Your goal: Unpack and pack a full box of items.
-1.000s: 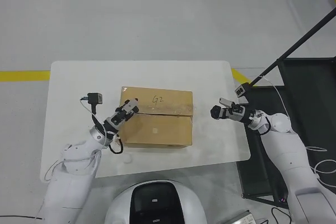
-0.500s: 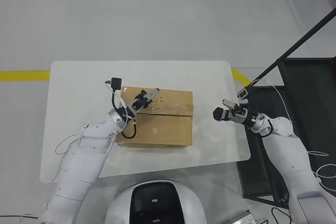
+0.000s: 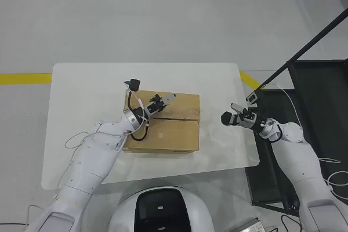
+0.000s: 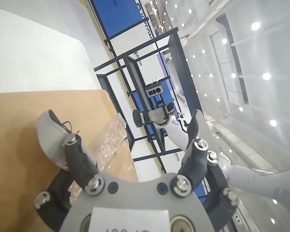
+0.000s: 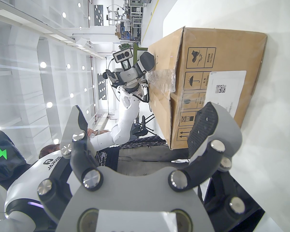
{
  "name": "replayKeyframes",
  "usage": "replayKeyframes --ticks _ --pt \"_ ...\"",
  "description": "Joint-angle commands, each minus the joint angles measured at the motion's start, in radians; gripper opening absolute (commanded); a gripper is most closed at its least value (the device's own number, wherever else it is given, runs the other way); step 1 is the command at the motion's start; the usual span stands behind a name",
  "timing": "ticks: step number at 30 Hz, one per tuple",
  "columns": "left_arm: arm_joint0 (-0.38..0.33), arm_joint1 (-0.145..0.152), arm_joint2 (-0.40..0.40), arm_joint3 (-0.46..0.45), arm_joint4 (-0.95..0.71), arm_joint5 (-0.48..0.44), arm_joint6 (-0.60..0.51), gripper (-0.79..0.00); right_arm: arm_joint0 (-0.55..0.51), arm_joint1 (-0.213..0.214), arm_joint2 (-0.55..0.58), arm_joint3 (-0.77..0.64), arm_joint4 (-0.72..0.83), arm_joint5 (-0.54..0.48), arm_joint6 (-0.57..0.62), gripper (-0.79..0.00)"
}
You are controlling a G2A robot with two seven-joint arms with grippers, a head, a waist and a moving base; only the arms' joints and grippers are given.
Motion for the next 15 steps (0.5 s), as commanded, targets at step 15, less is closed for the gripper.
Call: replayKeyframes --ticks 15 --pt "0.081 0.027 -0.033 -0.143 0.0 0.042 -0.144 0.0 0.011 -0.008 -0.023 -0.008 -0.012 -0.001 0.012 0.0"
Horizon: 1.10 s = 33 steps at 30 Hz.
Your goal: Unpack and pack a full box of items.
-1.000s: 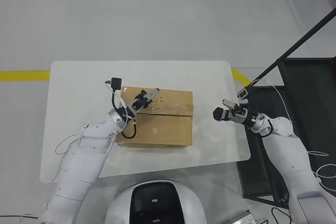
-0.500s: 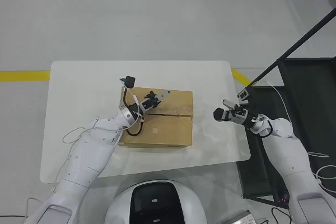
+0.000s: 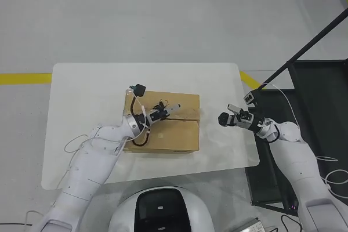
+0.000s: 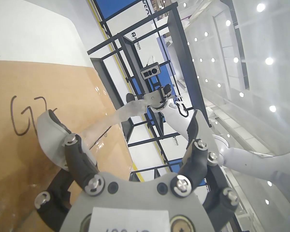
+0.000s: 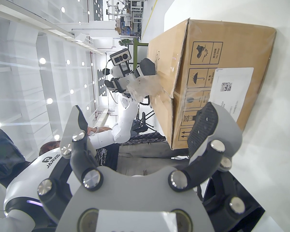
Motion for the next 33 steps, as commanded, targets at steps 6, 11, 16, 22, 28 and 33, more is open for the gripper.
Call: replayKeyframes --ticks 6,11,16,22,28,33 --pt "0.044 0.012 -0.029 -0.071 -0.04 -0.014 -0.02 0.0 0.004 -0.003 -0.01 -0.006 -0.008 0.001 0.0 0.0" --pt "0.077 0.018 -0.046 -0.111 -0.059 -0.051 -0.003 0.0 0.004 -0.006 -0.017 -0.017 -0.012 0.001 -0.002 0.0" --pt "0.093 0.024 -0.057 -0.116 0.009 -0.003 0.032 0.0 0.003 -0.008 -0.025 -0.027 -0.011 0.005 -0.002 0.0" --pt "0.121 0.031 -0.083 -0.114 0.047 0.033 0.088 0.0 0.004 -0.01 -0.028 -0.028 -0.016 0.007 -0.003 0.0" --pt "0.186 0.054 -0.164 -0.173 0.081 0.081 0.085 0.0 0.007 -0.01 -0.027 -0.025 -0.019 0.007 0.001 0.0" --pt "0.244 0.072 -0.253 -0.215 0.069 0.106 0.105 0.0 0.013 -0.01 -0.025 -0.017 -0.022 0.006 0.005 0.0"
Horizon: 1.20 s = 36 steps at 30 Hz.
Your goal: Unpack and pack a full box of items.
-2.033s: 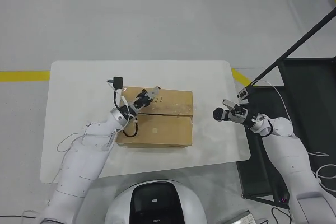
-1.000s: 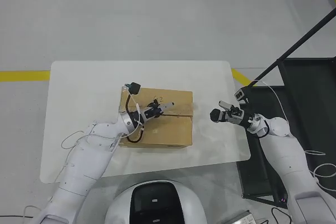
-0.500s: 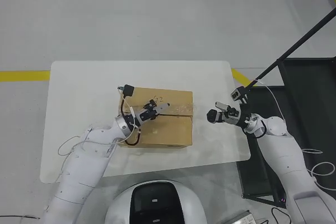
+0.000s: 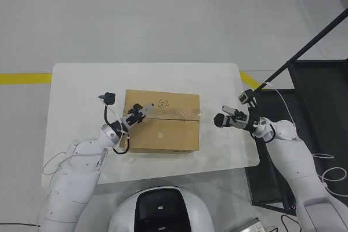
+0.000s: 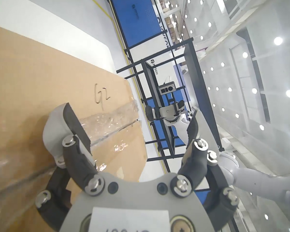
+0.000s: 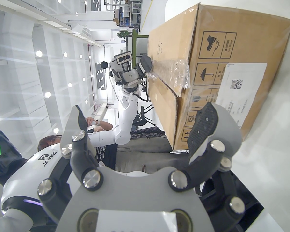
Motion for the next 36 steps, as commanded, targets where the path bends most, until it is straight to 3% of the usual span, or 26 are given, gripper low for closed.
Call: replayKeyframes --ticks 1,9,21,36 --pt "0.023 0.007 -0.038 -0.019 -0.015 -0.001 0.008 0.0 0.003 0.0 0.001 0.003 -0.003 -0.001 0.003 0.0" --pt "0.094 0.026 -0.156 -0.093 -0.064 -0.024 0.05 0.0 0.01 0.001 0.004 0.006 -0.006 -0.002 0.012 0.0" --pt "0.17 0.041 -0.286 -0.073 -0.14 -0.057 0.135 0.0 0.019 -0.008 -0.007 -0.072 0.039 -0.011 0.012 0.0" --pt "0.303 0.057 -0.458 -0.121 -0.195 -0.106 0.243 0.0 0.077 -0.045 -0.127 -0.171 0.061 0.014 -0.011 0.0"
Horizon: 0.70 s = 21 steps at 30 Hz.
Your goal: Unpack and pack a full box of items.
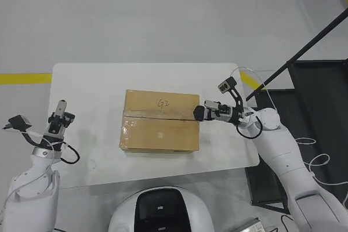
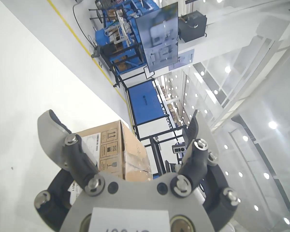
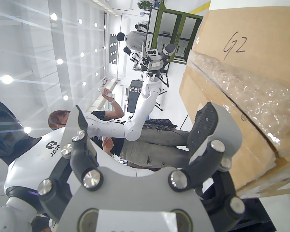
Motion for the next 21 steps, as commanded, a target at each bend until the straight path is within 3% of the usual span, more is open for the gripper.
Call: replayKeyframes --ticks 1,11,15,21 --pt "0.02 0.001 -0.015 -0.013 -0.009 -0.001 0.0 0.0 0.0 0.0 0.001 0.0 0.0 0.0 0.001 0.0" --pt "0.043 -0.008 0.063 0.011 -0.077 -0.04 -0.012 0.0 -0.02 -0.002 -0.011 -0.065 -0.03 0.05 -0.063 0.0" --pt "0.043 -0.008 0.063 0.011 -0.077 -0.04 -0.012 0.0 0.012 -0.025 -0.085 -0.121 -0.033 0.1 -0.149 0.0" --pt "0.043 -0.008 0.063 0.011 -0.077 -0.04 -0.012 0.0 0.102 -0.075 -0.227 -0.097 -0.046 0.162 -0.261 0.0"
